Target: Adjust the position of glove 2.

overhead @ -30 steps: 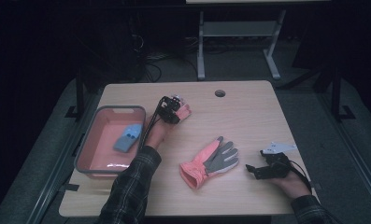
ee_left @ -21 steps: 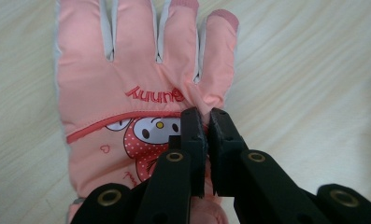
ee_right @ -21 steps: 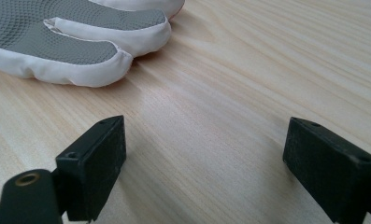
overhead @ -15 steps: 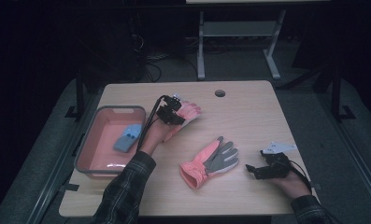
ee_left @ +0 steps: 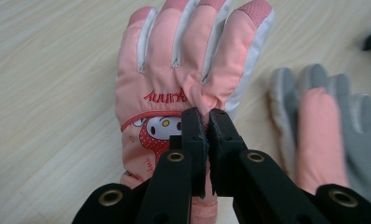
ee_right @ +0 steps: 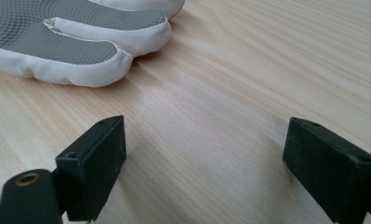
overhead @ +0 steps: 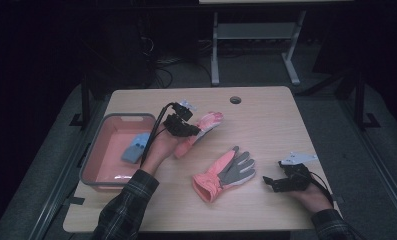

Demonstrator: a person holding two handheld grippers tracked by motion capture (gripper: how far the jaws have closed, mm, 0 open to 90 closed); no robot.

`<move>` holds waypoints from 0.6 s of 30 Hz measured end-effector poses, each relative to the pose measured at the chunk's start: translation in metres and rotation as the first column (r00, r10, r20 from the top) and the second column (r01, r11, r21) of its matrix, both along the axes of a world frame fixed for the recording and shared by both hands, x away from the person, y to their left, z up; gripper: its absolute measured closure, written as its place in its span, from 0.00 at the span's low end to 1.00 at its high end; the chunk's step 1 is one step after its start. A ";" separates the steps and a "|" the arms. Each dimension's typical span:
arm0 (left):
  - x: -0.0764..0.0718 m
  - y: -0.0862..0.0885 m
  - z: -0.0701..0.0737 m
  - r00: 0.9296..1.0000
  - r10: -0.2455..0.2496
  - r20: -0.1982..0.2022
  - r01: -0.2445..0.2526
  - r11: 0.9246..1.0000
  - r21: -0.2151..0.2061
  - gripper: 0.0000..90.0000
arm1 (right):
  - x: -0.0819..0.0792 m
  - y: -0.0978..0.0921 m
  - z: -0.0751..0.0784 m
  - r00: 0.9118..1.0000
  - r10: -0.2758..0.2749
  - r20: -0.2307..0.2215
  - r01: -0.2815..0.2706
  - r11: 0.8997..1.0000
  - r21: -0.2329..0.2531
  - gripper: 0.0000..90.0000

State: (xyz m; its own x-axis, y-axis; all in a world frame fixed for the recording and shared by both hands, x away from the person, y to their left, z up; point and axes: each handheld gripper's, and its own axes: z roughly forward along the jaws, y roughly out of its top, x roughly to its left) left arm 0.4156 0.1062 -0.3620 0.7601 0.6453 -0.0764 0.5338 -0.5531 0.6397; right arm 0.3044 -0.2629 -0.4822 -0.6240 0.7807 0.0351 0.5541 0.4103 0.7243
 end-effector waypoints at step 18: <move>-0.060 -0.026 0.021 0.988 -0.151 0.009 0.152 0.988 -0.042 0.96 | 0.000 0.000 0.000 1.000 -0.002 0.002 0.002 1.000 0.003 0.14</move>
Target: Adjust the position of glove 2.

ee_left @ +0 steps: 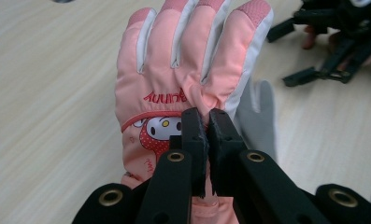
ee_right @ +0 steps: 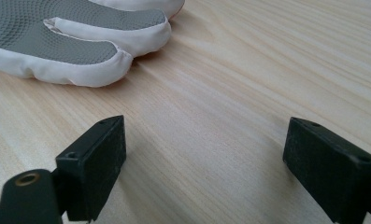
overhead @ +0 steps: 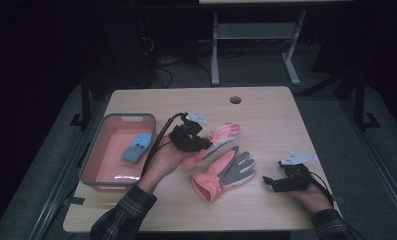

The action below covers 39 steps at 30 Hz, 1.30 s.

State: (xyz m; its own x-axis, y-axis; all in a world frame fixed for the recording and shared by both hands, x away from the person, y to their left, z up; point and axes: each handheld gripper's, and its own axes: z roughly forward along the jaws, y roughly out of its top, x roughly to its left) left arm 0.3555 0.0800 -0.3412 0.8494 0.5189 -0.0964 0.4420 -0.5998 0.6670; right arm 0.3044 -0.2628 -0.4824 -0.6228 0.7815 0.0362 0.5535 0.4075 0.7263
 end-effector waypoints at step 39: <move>-0.013 -0.001 -0.006 0.996 -0.079 0.050 0.080 0.997 -0.010 0.59 | -0.003 -0.003 0.018 0.999 -0.001 -0.046 0.003 1.000 0.029 0.42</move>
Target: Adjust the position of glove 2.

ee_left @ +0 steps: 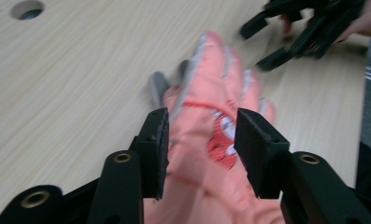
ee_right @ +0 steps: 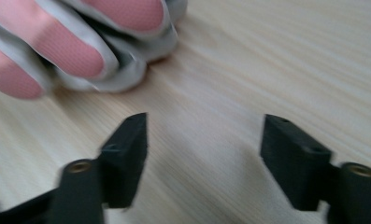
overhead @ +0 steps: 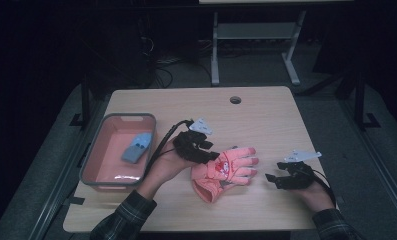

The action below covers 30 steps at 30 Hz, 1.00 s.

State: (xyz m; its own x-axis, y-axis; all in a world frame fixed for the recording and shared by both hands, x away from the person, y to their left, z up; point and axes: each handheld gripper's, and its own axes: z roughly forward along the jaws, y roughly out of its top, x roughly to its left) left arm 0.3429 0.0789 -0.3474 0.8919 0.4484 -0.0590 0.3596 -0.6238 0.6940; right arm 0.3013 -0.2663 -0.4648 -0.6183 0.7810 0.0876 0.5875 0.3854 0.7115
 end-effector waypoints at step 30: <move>-0.040 0.070 -0.039 0.997 0.076 -0.011 -0.075 0.995 0.072 0.71 | -0.006 0.028 0.018 0.989 0.145 -0.036 -0.139 0.983 0.117 0.65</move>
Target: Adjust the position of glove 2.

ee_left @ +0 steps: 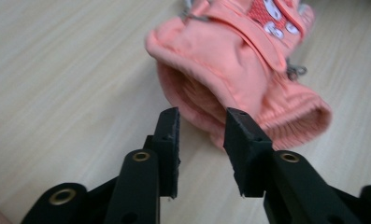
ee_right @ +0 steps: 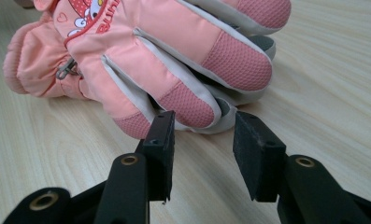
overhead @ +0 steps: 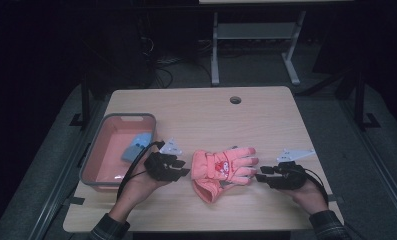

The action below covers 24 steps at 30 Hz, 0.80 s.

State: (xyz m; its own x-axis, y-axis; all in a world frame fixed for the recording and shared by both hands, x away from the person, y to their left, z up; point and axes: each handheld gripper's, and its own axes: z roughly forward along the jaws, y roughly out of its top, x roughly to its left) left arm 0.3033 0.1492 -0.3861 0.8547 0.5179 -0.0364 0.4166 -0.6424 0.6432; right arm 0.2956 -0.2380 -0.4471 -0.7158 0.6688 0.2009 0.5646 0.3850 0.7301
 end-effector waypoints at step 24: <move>-0.007 -0.014 -0.022 0.992 -0.123 -0.034 0.124 0.992 0.012 0.95 | 0.011 0.011 -0.011 0.998 0.057 -0.019 -0.058 0.997 -0.052 0.74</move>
